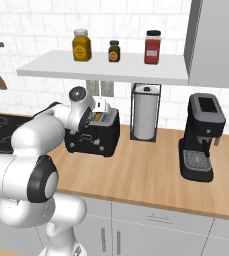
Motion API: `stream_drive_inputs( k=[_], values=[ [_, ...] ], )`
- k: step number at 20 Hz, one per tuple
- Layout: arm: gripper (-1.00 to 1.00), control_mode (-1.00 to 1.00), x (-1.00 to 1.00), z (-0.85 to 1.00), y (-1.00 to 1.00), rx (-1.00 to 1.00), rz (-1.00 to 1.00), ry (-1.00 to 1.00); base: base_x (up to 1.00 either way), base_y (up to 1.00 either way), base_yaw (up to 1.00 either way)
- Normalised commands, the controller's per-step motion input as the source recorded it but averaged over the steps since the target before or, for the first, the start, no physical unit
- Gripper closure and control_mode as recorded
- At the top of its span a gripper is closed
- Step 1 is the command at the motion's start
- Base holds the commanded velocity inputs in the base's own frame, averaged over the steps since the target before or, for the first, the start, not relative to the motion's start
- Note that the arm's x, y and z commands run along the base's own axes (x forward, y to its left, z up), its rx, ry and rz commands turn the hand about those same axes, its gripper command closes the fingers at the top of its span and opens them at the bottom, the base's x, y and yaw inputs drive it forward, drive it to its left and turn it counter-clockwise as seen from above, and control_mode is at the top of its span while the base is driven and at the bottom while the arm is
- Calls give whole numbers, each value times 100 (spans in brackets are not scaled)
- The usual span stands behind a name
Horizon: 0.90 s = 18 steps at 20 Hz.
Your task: Start the toaster. Once the lever pops up, take the bread to the plate on the dining counter.
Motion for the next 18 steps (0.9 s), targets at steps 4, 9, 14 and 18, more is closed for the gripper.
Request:
stream_drive_inputs(
  k=[4,9,14,18],
  values=[
    [-100,-100,0,0,0,0,0,0,0,0,0],
    [-100,-100,0,0,0,0,0,0,0,0,0],
    [-100,-100,0,0,0,0,0,0,0,0,0],
    [-100,-100,0,0,0,0,0,0,0,0,0]
  ],
)
